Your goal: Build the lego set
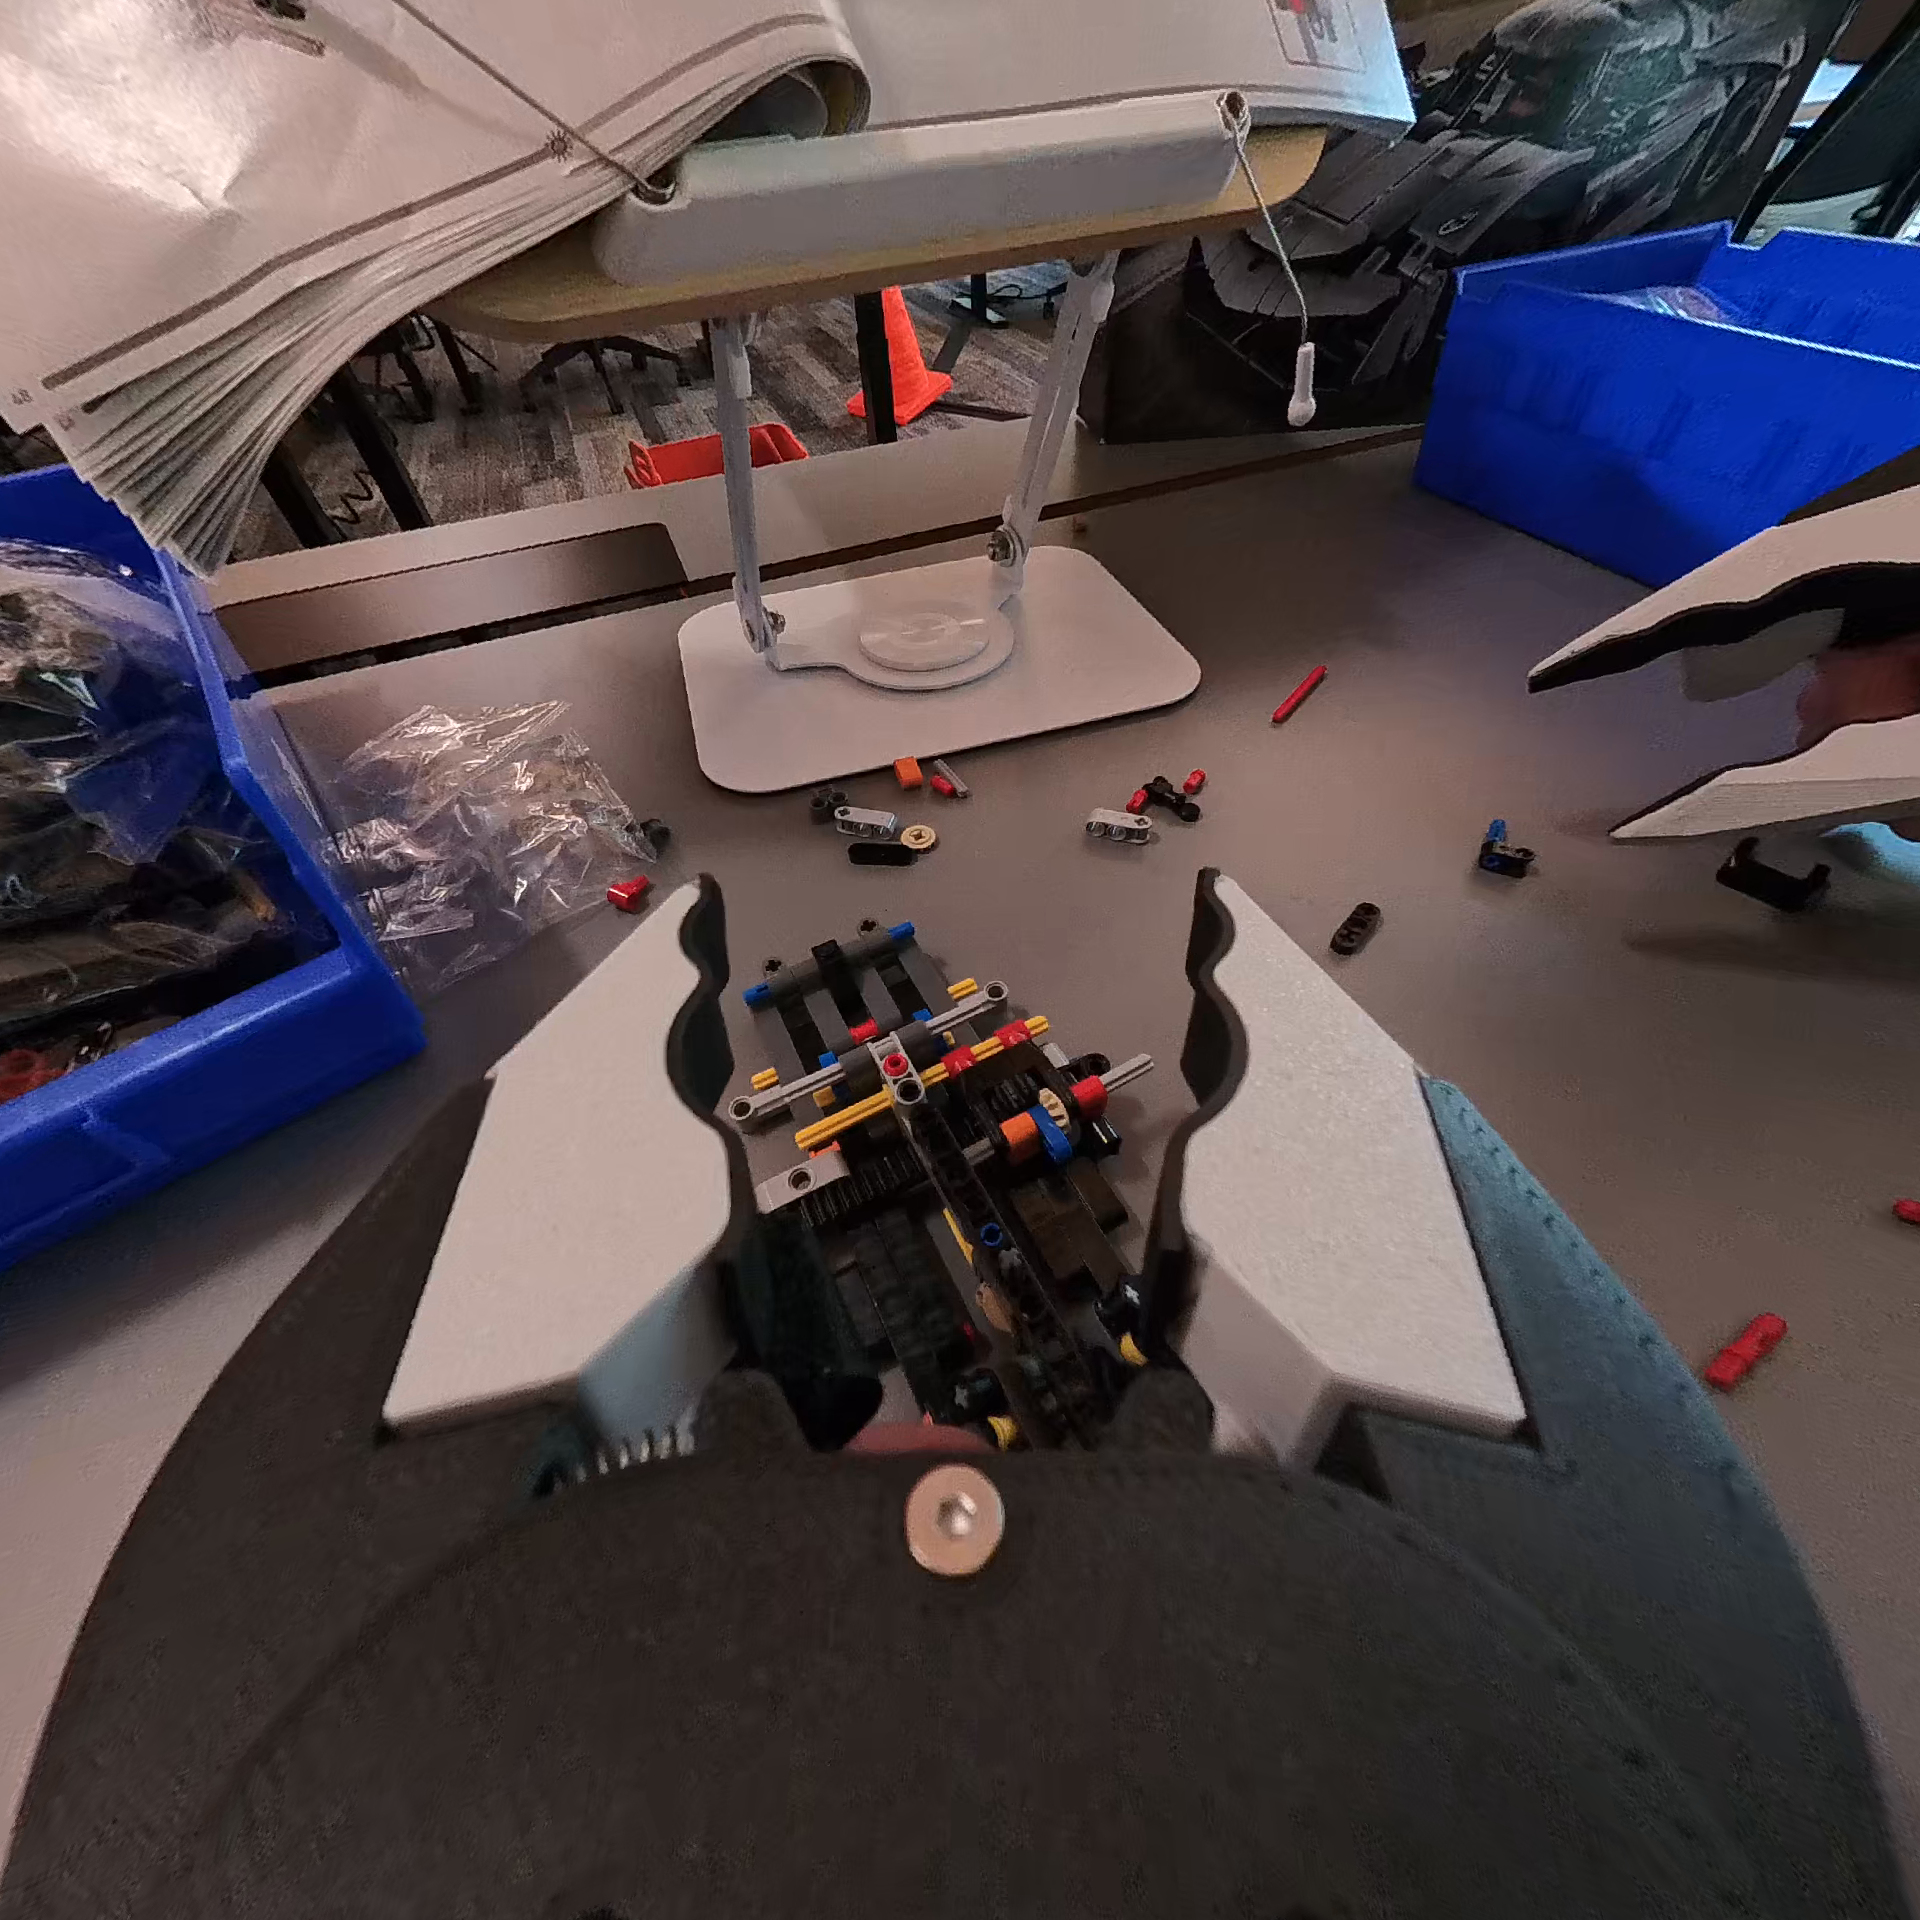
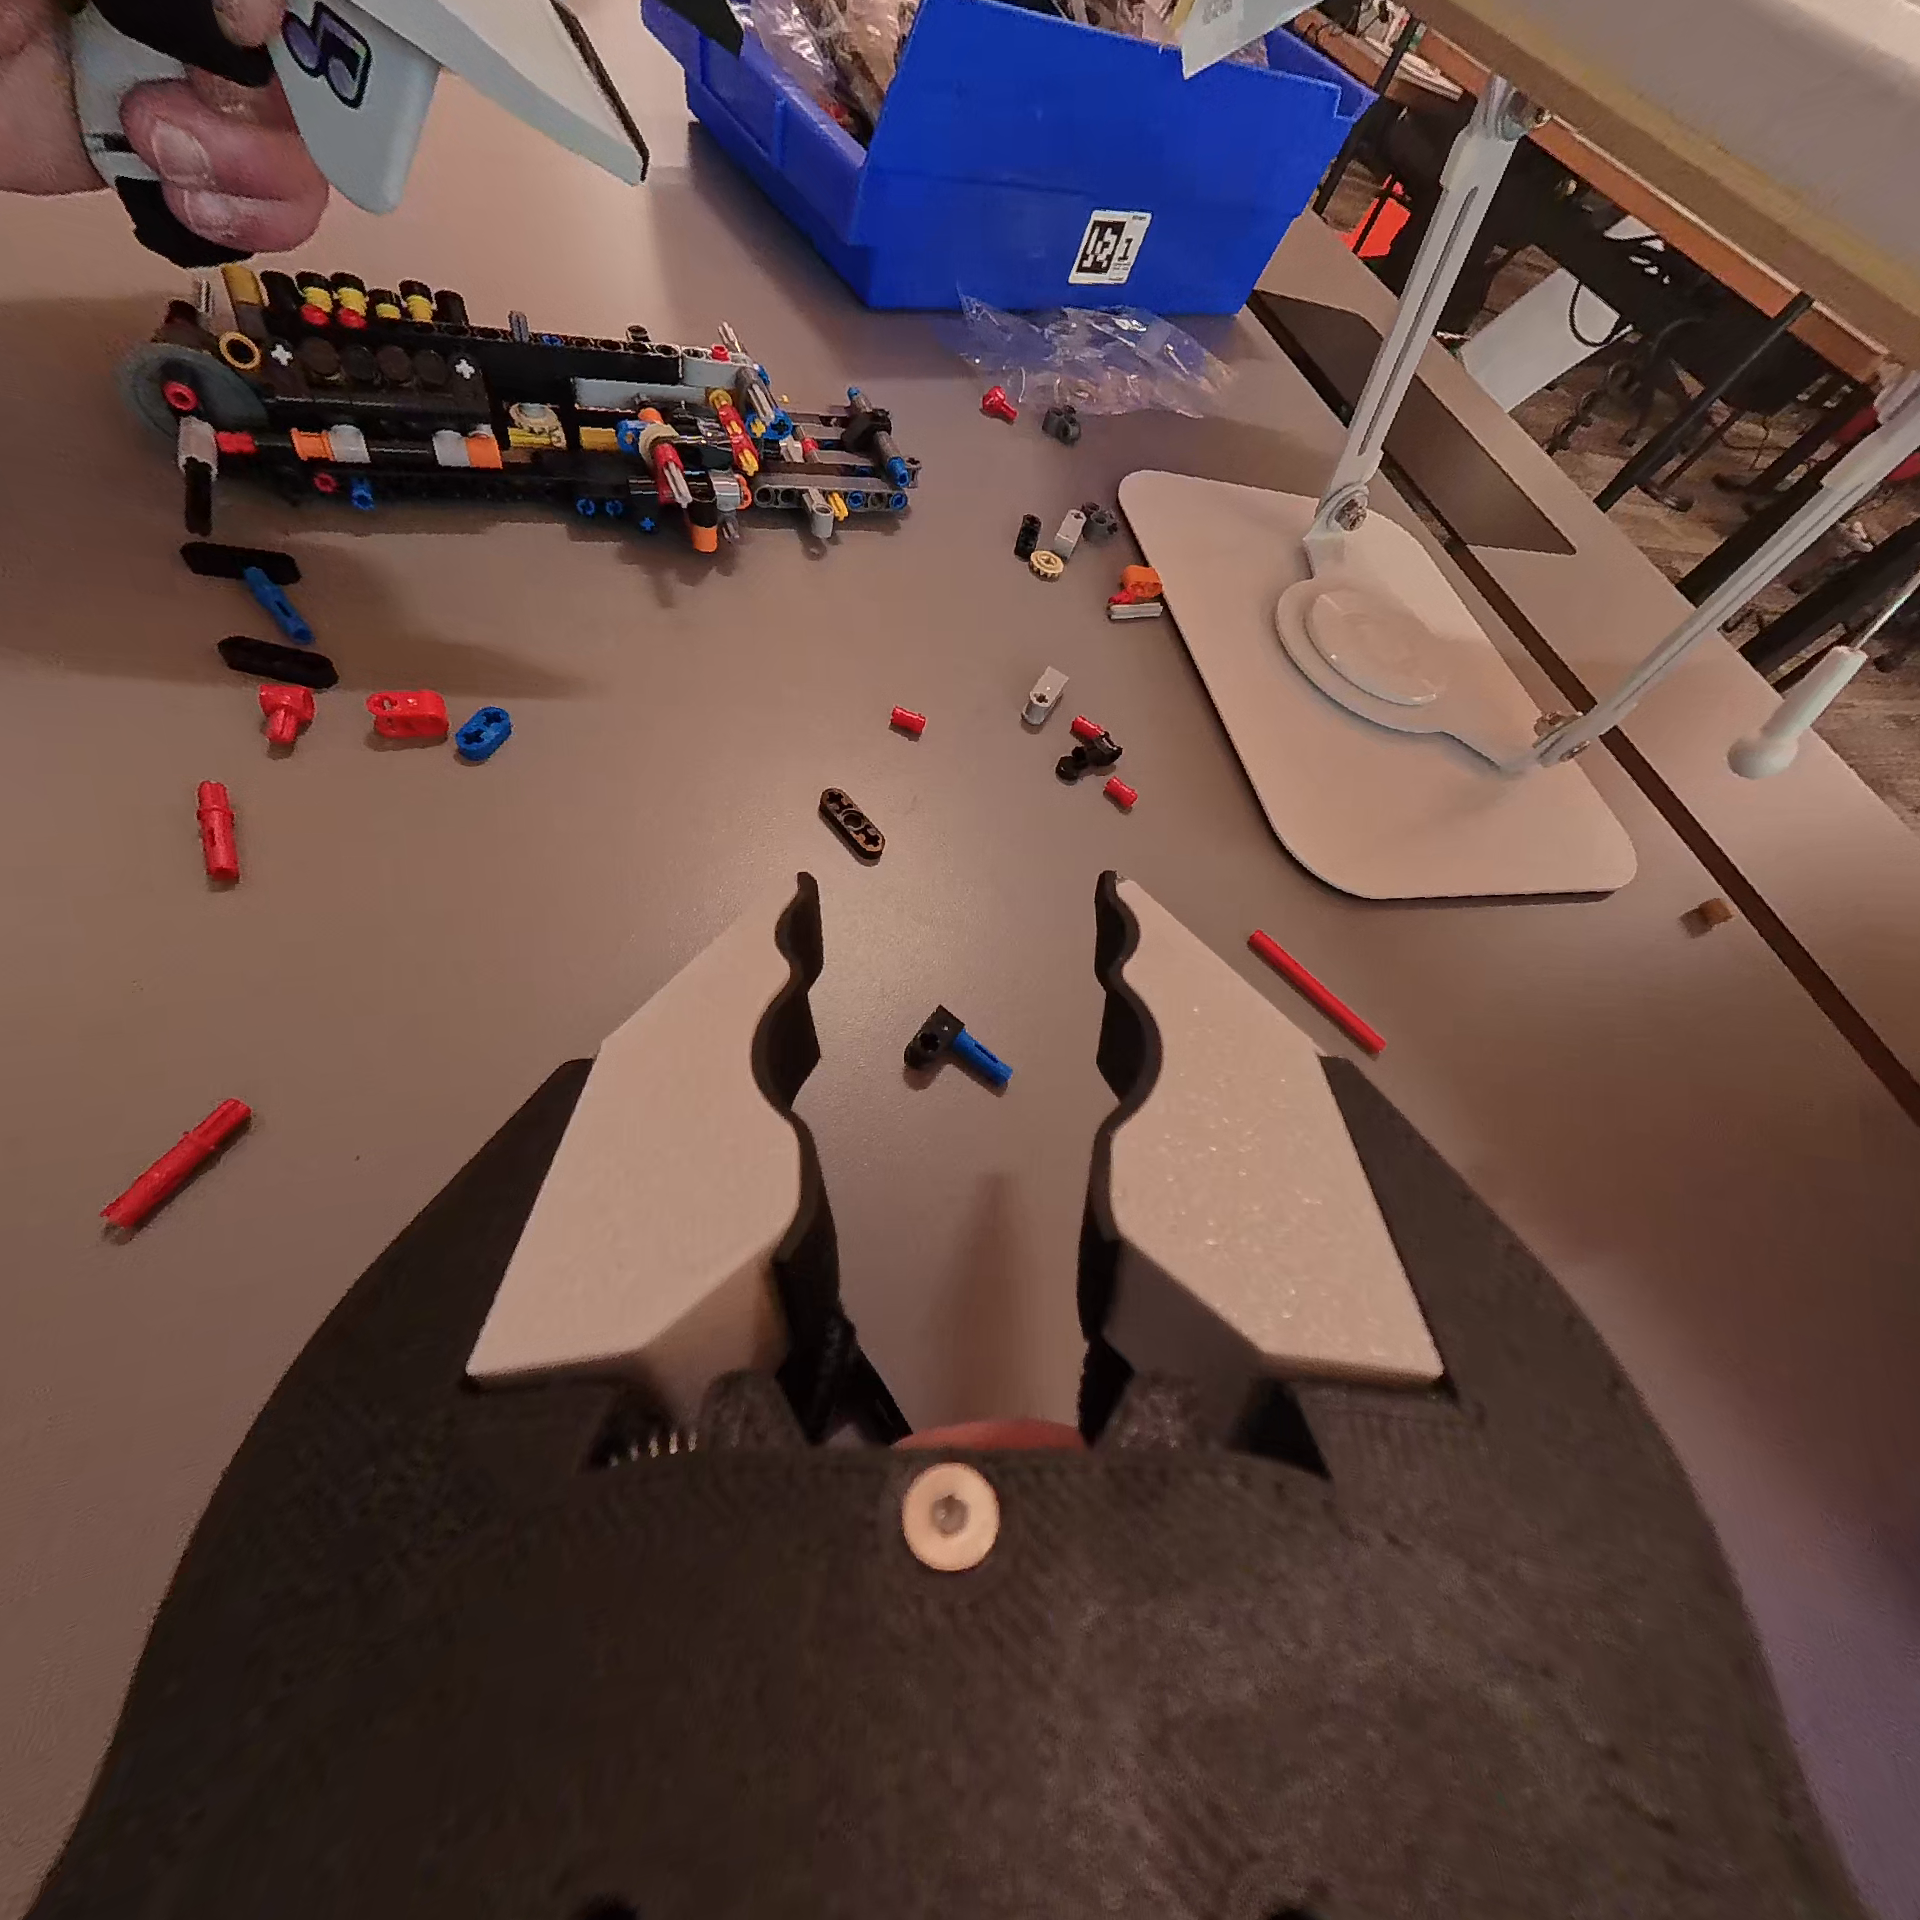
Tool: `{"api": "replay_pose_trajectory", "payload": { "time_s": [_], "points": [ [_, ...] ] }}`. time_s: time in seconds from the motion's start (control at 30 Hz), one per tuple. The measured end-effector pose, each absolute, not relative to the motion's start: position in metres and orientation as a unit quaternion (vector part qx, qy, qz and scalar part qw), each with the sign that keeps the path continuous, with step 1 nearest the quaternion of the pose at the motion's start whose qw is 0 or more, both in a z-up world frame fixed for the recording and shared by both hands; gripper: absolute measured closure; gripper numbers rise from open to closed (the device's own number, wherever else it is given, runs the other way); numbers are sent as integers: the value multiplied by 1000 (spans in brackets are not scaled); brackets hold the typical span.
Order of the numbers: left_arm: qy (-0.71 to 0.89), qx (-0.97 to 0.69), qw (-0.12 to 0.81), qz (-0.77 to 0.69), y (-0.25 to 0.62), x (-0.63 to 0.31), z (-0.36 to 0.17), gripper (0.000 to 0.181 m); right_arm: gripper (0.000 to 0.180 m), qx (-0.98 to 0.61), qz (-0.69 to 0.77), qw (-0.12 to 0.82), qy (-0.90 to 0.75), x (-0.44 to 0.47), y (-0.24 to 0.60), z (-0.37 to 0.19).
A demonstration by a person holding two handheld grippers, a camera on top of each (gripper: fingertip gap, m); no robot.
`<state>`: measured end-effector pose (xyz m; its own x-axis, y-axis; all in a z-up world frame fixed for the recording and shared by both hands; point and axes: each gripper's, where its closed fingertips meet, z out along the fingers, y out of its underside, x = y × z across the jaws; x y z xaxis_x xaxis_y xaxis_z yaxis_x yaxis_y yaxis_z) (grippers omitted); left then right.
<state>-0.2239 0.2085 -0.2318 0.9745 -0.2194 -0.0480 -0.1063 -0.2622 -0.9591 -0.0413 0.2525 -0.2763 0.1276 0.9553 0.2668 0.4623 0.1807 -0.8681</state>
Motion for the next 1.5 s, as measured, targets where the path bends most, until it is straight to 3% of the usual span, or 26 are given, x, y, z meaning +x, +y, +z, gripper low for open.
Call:
{"api": "replay_pose_trajectory", "payload": {
  "time_s": [0.2,0.7,1.5],
  "points": [
    [110,-783,611,-43,205,-224,-221,104,129,-586,261,472,-604,-41,254,-277],
    [91,-791,605,-8,194,-250,-220,90,126,-590,260,476,-598,-39,257,-275],
    [36,-808,588,6,173,-312,-236,101,126,-589,260,476,-599,-39,256,-275]
  ]
}}
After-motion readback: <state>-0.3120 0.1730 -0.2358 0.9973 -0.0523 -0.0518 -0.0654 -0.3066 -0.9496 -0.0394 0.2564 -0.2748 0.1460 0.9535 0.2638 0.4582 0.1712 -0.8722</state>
